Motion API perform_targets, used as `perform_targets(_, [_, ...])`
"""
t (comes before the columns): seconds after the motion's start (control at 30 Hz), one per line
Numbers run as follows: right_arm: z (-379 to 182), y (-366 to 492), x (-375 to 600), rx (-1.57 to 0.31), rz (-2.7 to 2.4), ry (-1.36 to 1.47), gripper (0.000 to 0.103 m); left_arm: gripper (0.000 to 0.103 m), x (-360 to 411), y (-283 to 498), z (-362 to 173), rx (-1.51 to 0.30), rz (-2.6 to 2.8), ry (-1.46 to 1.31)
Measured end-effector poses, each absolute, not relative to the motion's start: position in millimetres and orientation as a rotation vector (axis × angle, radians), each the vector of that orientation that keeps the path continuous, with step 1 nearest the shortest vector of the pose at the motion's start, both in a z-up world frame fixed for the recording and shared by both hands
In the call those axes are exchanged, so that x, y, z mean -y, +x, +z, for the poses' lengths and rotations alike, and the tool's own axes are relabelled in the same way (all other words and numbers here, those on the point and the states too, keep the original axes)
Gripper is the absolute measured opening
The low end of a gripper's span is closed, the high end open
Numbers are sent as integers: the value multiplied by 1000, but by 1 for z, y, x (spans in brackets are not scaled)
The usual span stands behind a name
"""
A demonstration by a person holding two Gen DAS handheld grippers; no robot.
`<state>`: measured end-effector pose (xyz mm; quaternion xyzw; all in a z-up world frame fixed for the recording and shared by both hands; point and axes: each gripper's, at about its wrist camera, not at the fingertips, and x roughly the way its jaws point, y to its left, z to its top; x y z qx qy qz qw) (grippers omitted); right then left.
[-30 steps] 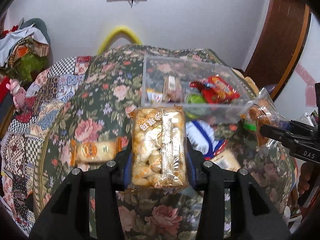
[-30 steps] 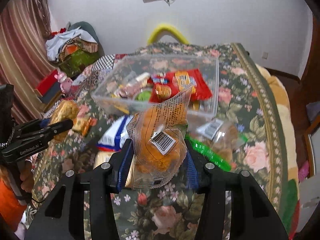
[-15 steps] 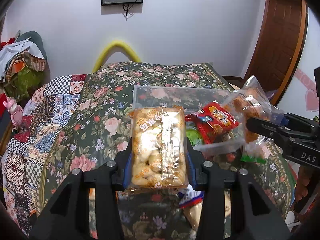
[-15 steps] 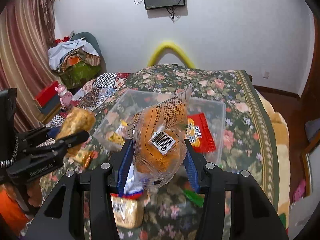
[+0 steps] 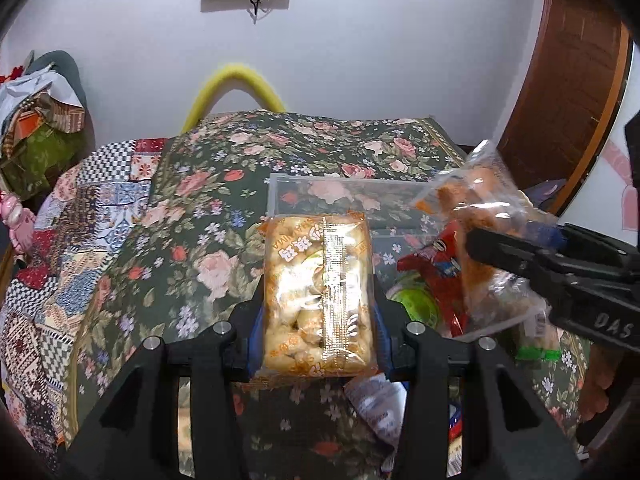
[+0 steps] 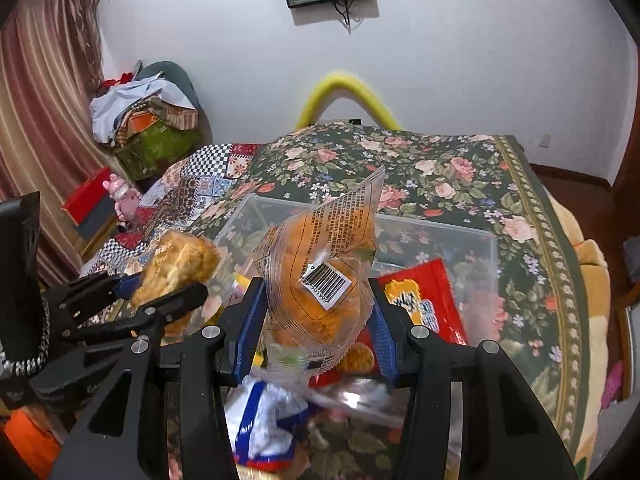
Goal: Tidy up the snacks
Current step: 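Carry the peanut pack and orange bread bag into the clear box and release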
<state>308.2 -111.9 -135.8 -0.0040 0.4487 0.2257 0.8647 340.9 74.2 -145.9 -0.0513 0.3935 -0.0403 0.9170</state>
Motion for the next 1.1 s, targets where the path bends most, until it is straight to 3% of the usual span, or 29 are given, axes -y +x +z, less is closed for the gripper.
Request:
perform_targets(0.4, [-163, 352, 108, -1066, 474, 53, 46, 44, -70, 387, -166, -867, -118, -93])
perform_targets(0.8, [-144, 345, 112, -1012, 458, -18, 46, 45, -73, 378, -151, -848, -109, -103])
perform_targets(0.9, [-137, 337, 119, -998, 448, -20, 48, 49, -75, 365, -142, -831, -102, -79])
perform_targets(1.1, [-119, 314, 143, -972, 430, -11, 49, 66, -86, 325, -128, -798, -95, -45])
